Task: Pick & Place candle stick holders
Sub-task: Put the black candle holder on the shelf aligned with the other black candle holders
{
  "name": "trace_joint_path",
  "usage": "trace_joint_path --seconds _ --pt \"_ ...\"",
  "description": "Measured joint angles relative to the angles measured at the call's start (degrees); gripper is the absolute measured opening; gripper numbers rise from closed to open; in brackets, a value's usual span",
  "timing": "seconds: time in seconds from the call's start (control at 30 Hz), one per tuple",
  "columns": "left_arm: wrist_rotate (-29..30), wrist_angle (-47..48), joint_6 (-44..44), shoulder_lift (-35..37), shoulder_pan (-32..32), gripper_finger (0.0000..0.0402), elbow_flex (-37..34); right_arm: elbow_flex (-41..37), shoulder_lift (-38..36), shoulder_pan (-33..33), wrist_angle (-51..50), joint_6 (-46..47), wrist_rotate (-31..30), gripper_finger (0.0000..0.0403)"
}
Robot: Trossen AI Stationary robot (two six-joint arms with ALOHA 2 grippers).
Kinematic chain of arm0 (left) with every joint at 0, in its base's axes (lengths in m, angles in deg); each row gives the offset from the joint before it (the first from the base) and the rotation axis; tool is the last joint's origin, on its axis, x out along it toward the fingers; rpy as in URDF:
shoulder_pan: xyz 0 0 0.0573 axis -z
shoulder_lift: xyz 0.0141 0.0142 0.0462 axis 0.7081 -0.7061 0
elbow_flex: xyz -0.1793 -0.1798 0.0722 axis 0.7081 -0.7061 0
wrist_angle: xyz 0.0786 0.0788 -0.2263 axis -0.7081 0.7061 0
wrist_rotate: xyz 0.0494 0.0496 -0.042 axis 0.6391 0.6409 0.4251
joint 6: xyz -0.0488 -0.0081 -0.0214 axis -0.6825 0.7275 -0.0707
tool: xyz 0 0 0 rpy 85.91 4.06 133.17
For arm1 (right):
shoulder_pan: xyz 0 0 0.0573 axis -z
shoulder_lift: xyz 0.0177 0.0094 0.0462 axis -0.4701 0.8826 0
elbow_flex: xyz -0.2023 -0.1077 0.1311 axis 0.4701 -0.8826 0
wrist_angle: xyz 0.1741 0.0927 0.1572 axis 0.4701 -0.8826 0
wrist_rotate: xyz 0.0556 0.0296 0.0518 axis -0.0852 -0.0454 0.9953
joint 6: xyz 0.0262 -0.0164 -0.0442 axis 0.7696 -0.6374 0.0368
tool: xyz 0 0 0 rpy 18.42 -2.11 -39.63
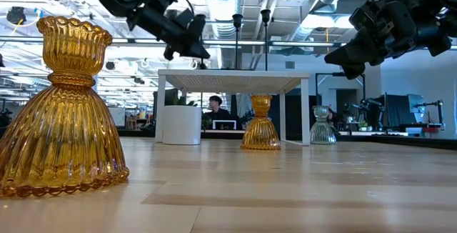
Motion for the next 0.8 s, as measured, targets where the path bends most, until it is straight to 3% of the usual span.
trace_joint_path --seconds 0.27,0.8 --pt "-0.4 0.1 -0.1 -3.4 -1.2 0.0012 1.2 0.0 0.0 0.0 0.0 0.0 0.0 0.0000" --pt "1.7 -1.5 0.1 -3.4 -1.5 0.0012 1.2 0.0 0.0 0.0 0.1 0.0 0.0 0.0000"
